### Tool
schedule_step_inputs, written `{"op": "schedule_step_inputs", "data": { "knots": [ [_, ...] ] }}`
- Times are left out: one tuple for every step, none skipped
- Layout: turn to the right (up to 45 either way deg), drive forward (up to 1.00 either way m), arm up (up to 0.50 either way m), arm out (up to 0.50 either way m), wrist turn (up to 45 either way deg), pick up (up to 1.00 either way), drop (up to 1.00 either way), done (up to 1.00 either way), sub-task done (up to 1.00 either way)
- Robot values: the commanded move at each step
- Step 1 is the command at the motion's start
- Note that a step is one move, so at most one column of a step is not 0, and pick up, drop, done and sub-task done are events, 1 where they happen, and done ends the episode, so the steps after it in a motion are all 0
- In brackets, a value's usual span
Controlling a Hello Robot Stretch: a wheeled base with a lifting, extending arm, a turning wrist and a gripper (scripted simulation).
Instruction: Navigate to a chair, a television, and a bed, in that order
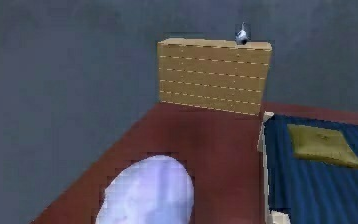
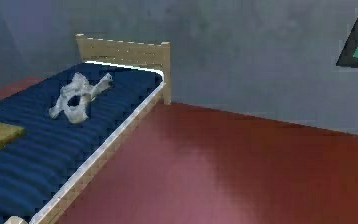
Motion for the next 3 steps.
{"op": "schedule_step_inputs", "data": {
  "knots": [
    [45.0,0.00,0.00,0.00,0.0,0.00,0.00,0.00,0.00],
    [12.0,0.00,0.00,0.00,0.0,0.00,0.00,0.00,0.00],
    [0.0,0.00,0.00,0.00,0.0,0.00,0.00,1.00,0.00]
  ]
}}
